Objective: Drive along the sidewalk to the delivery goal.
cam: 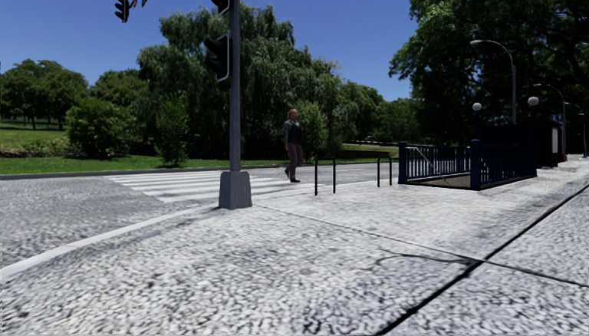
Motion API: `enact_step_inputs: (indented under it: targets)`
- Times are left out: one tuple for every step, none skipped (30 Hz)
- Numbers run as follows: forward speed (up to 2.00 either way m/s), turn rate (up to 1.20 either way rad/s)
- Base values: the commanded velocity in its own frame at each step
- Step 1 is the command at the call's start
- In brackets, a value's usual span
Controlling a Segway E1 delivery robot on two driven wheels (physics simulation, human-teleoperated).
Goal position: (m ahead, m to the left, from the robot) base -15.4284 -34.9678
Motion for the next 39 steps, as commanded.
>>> enact_step_inputs:
  targets:
    - [0.83,-0.46]
    - [0.83,-0.46]
    - [0.83,-0.46]
    - [0.83,-0.47]
    - [0.83,-0.5]
    - [0.83,-0.53]
    - [0.83,-0.55]
    - [0.84,-0.55]
    - [0.84,-0.56]
    - [0.84,-0.56]
    - [0.84,-0.56]
    - [0.84,-0.56]
    - [0.84,-0.56]
    - [0.84,-0.56]
    - [0.84,-0.56]
    - [0.84,-0.56]
    - [0.84,-0.57]
    - [0.84,-0.57]
    - [0.84,-0.58]
    - [0.84,-0.59]
    - [0.83,-0.6]
    - [0.83,-0.61]
    - [0.83,-0.62]
    - [0.83,-0.63]
    - [0.83,-0.63]
    - [0.83,-0.64]
    - [0.82,-0.64]
    - [0.81,-0.64]
    - [0.81,-0.64]
    - [0.81,-0.64]
    - [0.81,-0.64]
    - [0.81,-0.64]
    - [0.81,-0.64]
    - [0.81,-0.64]
    - [0.81,-0.64]
    - [0.77,-0.64]
    - [0.74,-0.64]
    - [0.66,-0.64]
    - [0.61,-0.64]
